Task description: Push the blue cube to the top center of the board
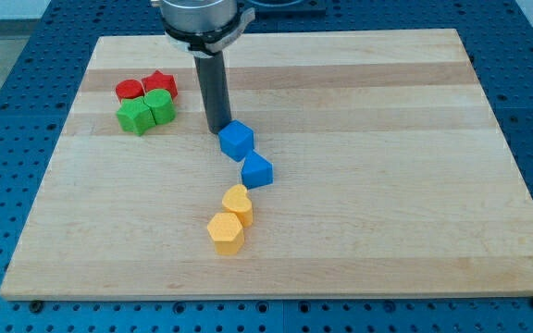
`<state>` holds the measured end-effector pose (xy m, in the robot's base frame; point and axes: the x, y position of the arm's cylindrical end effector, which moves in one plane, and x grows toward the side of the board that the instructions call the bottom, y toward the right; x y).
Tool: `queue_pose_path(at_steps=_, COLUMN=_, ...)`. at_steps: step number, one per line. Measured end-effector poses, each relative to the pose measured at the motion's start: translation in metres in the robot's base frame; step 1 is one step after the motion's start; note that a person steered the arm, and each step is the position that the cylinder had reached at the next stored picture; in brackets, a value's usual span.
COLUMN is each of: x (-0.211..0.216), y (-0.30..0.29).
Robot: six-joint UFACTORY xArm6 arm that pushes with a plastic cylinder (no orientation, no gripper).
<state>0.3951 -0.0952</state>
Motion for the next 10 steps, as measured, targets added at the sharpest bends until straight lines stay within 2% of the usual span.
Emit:
queue_pose_path(at_steps=1, x=0.023, y=-0.063)
queue_pose_path(at_steps=2, x=0.056, y=-0.076)
queue_pose_path(at_steps=3, x=0.057, y=-0.033)
queue_pose_path(at_steps=4, x=0.029, y=0.043)
queue_pose_path(at_steps=5, x=-0.002, y=0.075)
queue_pose_path(at_steps=6, x=0.016, y=0.057)
queue_pose_path(at_steps=7, x=0.034, y=0.073)
queue_pose_path(at_steps=8, x=0.025, y=0.104)
queue_pose_path(at_steps=9, x=-0.030, y=0.094)
queue_pose_path(at_steps=10, x=-0.079, y=0.059)
